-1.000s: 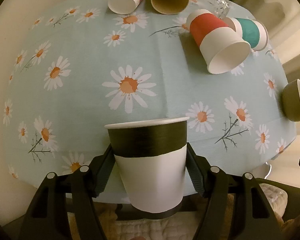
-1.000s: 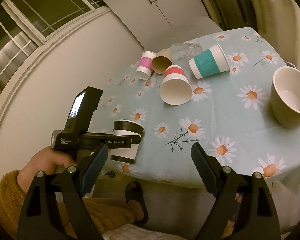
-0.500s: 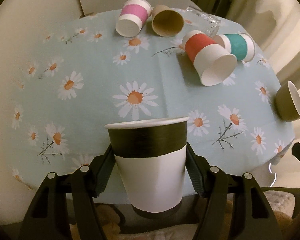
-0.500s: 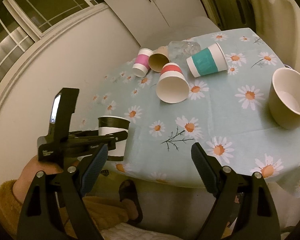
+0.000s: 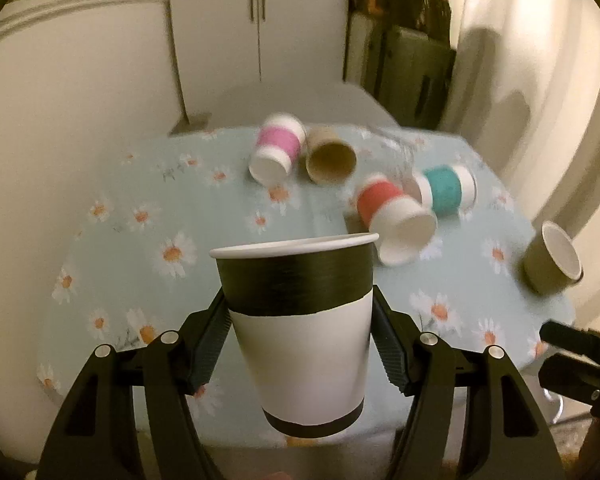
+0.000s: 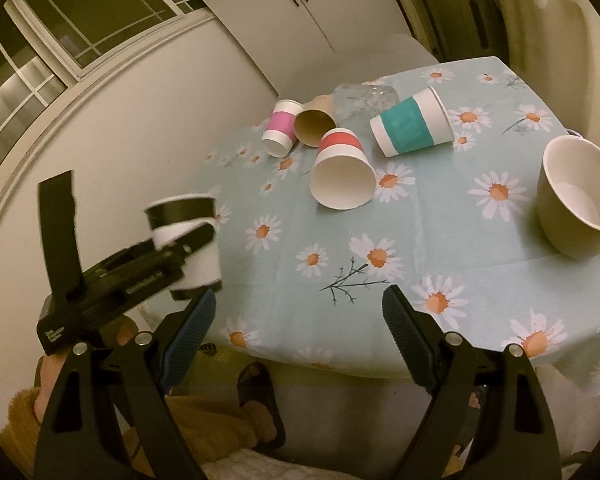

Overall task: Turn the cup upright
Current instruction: 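Rotate the right gripper to turn the cup open end up while left gripper withdraws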

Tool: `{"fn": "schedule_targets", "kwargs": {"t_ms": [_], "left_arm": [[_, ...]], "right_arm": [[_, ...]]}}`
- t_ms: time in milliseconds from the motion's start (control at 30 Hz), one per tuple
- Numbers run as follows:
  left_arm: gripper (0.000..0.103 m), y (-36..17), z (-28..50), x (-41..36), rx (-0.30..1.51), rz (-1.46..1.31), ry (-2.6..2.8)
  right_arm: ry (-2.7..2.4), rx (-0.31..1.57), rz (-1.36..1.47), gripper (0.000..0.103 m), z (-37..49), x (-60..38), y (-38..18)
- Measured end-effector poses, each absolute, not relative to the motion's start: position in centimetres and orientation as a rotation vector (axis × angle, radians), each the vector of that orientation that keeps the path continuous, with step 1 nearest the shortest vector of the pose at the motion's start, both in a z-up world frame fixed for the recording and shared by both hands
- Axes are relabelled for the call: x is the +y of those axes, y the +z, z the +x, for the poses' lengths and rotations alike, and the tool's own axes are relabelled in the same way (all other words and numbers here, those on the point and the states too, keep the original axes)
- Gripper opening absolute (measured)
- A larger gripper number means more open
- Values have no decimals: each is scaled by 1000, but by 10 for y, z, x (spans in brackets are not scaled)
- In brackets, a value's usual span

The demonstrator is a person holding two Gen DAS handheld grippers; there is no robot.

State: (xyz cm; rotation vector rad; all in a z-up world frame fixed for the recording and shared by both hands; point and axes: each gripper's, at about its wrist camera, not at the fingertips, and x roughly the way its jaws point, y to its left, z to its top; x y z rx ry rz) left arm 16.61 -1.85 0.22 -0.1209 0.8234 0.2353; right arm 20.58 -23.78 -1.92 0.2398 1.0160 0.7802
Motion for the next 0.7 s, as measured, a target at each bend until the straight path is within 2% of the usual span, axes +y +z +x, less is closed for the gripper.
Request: {"fn": "schedule_targets", "kwargs": {"t_ms": [700], "left_arm": [[65,-24,128,-50,426,-25,275]], "right_arm": [[739,1015,211,84,213,-233,-26]]}}
